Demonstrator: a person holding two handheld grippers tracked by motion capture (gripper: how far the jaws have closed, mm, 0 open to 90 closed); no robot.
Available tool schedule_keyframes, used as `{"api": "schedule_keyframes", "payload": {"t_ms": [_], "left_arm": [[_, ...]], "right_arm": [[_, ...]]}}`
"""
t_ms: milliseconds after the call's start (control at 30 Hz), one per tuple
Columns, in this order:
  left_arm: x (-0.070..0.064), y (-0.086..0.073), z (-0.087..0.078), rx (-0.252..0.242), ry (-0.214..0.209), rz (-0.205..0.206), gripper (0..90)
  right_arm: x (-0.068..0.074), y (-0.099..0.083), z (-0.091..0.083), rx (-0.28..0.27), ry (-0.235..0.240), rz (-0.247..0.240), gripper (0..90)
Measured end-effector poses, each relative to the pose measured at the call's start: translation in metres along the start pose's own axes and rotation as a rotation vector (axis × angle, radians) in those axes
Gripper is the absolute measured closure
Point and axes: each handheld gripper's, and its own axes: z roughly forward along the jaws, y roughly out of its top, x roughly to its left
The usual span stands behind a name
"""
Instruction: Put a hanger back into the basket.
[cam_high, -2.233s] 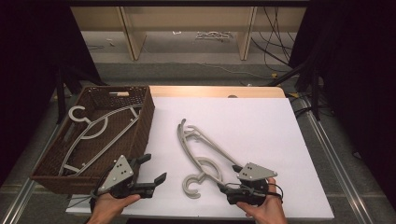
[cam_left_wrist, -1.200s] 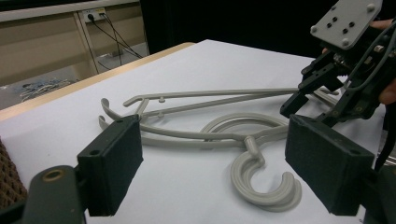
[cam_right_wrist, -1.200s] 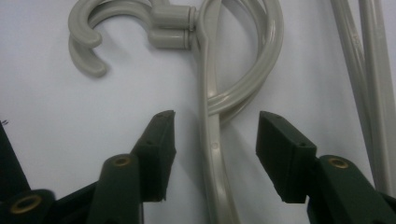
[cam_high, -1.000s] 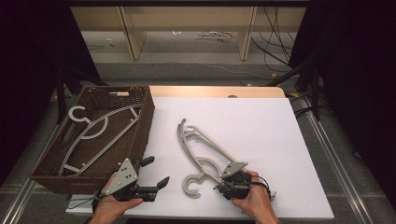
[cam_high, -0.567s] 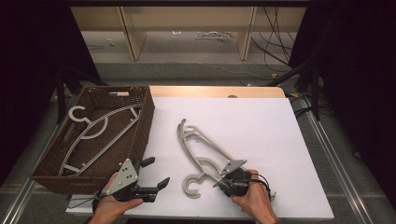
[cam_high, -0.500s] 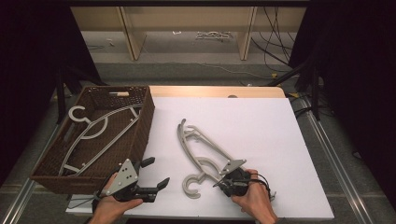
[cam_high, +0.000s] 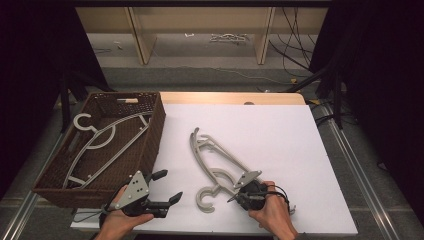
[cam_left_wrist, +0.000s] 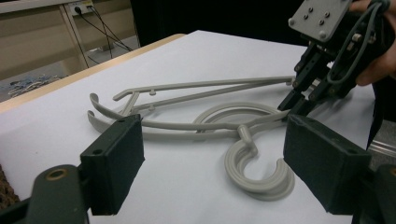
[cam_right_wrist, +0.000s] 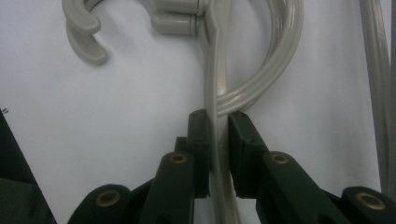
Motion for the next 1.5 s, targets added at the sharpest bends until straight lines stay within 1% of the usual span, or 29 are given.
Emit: {"api": "schedule_keyframes", "payload": {"t_ms": [67,167,233,367,467,567,600,633,667,767,800,833,867,900,933,1033,1067,1100,1133,1167,1200,1233,1267,1300,1333,1367,1400,1467,1500], "left_arm": [[0.001,0.001,0.000,-0.010,0.002,0.001,20.2],[0.000,0.000,0.000,0.004,-0.001,0.006,20.2],[0.000,0.001,0.000,-0.003,-0.002,0.002,20.4],[0.001,0.000,-0.002,0.007,-0.001,0.014,20.5],[0.003,0.001,0.000,-0.005,0.004,0.011,21.0],[0.002,0.001,0.002,0.013,0.000,0.020,21.0],[0.002,0.001,0.003,0.000,-0.004,0.017,21.2],[0.003,0.003,0.004,0.002,0.001,0.027,21.3],[0.003,0.003,0.004,0.002,0.001,0.027,21.6],[0.006,0.005,0.011,0.026,0.015,0.070,22.4],[0.007,0.006,0.019,0.035,0.018,0.092,22.9],[0.007,0.006,0.019,0.035,0.018,0.092,24.6],[0.008,0.007,0.025,0.045,0.019,0.115,26.4],[0.008,0.007,0.030,0.065,0.020,0.132,26.4],[0.009,0.008,0.039,0.086,0.007,0.154,26.7],[0.009,0.011,0.057,0.105,-0.023,0.166,27.2],[0.010,0.012,0.064,0.125,-0.035,0.184,26.9],[0.009,0.012,0.069,0.137,-0.038,0.185,27.2],[0.011,0.013,0.073,0.142,-0.043,0.210,27.6],[0.010,0.013,0.077,0.148,-0.046,0.201,27.6],[0.011,0.013,0.081,0.154,-0.046,0.202,27.7],[0.011,0.013,0.086,0.158,-0.055,0.270,28.7],[0.010,0.012,0.089,0.167,-0.062,0.318,34.7],[0.010,0.012,0.092,0.176,-0.065,0.351,34.7],[0.009,0.012,0.095,0.181,-0.067,0.362,34.7],[0.009,0.012,0.098,0.183,-0.073,0.357,34.5],[0.009,0.012,0.102,0.190,-0.078,0.372,34.4],[0.011,0.013,0.107,0.205,-0.085,0.395,34.3],[0.011,0.012,0.110,0.196,-0.098,0.381,34.4]], "right_arm": [[0.001,0.000,0.000,-0.013,0.001,-0.001,80.7],[0.002,0.001,-0.003,-0.009,0.011,-0.024,81.1],[0.002,0.001,-0.005,-0.009,0.014,-0.028,81.1],[0.002,0.001,-0.012,-0.022,0.008,-0.044,81.2],[0.000,0.000,-0.021,-0.047,0.005,-0.053,81.9],[0.000,0.000,-0.024,-0.054,-0.002,-0.055,82.0],[-0.001,-0.001,-0.027,-0.051,0.001,-0.053,82.1],[-0.001,-0.001,-0.027,-0.048,0.004,-0.050,82.1],[-0.001,-0.001,-0.027,-0.048,0.004,-0.050,82.1],[-0.002,0.000,-0.029,-0.054,-0.001,-0.067,82.2],[-0.002,-0.001,-0.030,-0.054,-0.002,-0.070,82.2],[-0.002,0.000,-0.031,-0.050,0.000,-0.069,82.2],[-0.002,0.000,-0.032,-0.048,0.000,-0.077,82.2],[-0.002,0.000,-0.032,-0.048,0.000,-0.077,82.2],[-0.003,0.000,-0.034,-0.042,0.001,-0.088,82.2],[-0.004,0.001,-0.040,-0.058,0.002,-0.096,82.3],[-0.005,0.001,-0.041,-0.070,-0.007,-0.101,82.3],[-0.006,0.000,-0.043,-0.076,-0.005,-0.104,82.3],[-0.007,0.000,-0.046,-0.086,-0.007,-0.107,82.4],[-0.007,0.000,-0.046,-0.086,-0.007,-0.107,82.4],[-0.007,0.000,-0.047,-0.089,-0.006,-0.110,82.4],[-0.008,-0.001,-0.050,-0.087,-0.001,-0.112,82.4],[-0.008,-0.001,-0.053,-0.093,-0.004,-0.118,82.5],[-0.008,-0.001,-0.054,-0.095,-0.009,-0.116,82.5],[-0.008,-0.001,-0.055,-0.097,-0.009,-0.120,82.5],[-0.008,0.000,-0.056,-0.087,-0.005,-0.130,82.5],[-0.008,0.000,-0.057,-0.080,-0.008,-0.130,82.5],[-0.008,0.001,-0.059,-0.093,-0.013,-0.138,82.5],[-0.007,0.001,-0.060,-0.098,-0.015,-0.141,82.5]]}}
